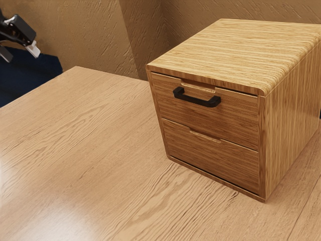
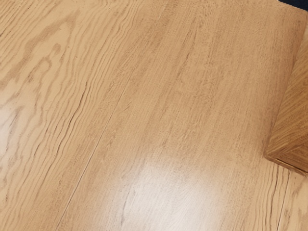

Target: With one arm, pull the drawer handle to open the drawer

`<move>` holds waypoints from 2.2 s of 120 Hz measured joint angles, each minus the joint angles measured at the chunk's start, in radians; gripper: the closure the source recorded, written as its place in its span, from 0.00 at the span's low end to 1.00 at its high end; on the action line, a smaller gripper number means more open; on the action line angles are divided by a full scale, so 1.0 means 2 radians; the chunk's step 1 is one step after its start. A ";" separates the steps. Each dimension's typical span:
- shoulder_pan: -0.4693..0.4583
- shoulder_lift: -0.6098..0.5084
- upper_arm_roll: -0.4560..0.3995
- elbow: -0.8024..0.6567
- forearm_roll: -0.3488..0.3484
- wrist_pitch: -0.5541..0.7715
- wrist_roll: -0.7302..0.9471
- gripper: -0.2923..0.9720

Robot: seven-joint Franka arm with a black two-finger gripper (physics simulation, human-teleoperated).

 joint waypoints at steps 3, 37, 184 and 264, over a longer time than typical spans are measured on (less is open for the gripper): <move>0.008 -0.009 -0.007 0.016 0.003 -0.004 -0.001 0.25; -0.016 -0.001 -0.071 0.020 0.015 -0.053 0.035 0.25; -0.047 -0.132 -0.316 -0.444 0.201 0.636 0.547 0.25; 0.026 -0.093 -0.327 -0.446 0.202 0.672 0.604 0.25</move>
